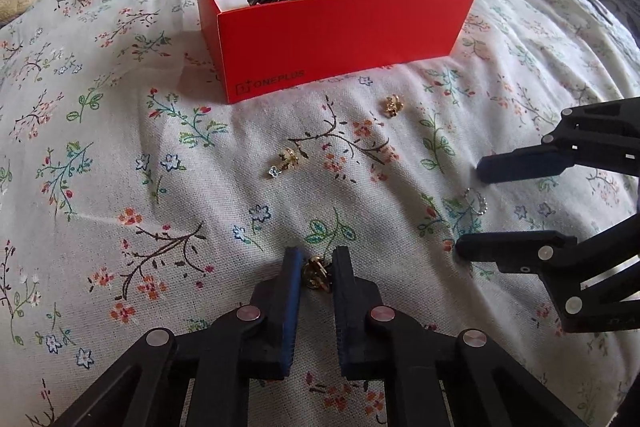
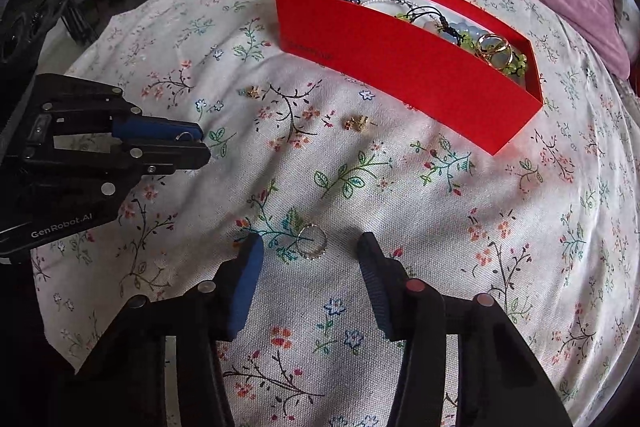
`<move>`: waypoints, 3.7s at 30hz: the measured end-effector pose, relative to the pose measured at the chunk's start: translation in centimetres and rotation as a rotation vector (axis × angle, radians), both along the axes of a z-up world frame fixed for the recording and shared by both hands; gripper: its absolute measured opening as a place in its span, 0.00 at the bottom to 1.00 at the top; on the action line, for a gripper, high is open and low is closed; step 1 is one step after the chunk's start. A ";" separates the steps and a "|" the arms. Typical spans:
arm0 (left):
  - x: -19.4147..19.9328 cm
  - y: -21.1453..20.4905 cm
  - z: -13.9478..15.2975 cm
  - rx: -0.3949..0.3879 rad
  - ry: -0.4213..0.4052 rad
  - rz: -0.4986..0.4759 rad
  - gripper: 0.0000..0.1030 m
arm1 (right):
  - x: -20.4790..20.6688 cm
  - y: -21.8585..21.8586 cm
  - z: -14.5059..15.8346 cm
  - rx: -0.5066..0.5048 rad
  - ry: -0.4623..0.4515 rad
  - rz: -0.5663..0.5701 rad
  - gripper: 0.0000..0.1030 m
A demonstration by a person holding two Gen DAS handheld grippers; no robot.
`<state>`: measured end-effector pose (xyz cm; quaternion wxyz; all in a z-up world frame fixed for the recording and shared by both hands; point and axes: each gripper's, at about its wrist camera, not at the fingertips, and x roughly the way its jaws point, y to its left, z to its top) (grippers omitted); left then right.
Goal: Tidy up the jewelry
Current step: 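Grasp a small gold earring with left gripper while right grasps the silver hoop earring, then carry both earrings into the red box and open both grippers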
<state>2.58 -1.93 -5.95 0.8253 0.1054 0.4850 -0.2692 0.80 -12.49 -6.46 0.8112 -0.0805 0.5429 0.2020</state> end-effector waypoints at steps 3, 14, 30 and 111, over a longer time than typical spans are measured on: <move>0.0 -0.1 0.1 0.012 0.001 0.003 0.09 | 0.1 0.1 0.0 0.015 0.007 0.005 0.41; 0.2 0.1 0.7 0.024 0.024 0.054 0.09 | 0.3 -0.9 0.4 0.061 0.039 -0.031 0.16; 1.2 1.4 4.1 -0.056 0.037 0.172 0.09 | 0.5 -1.0 3.3 0.092 0.043 -0.082 0.16; 10.0 -6.3 6.9 -0.101 -0.053 0.216 0.45 | 10.5 -11.9 8.2 0.408 0.060 -0.458 0.41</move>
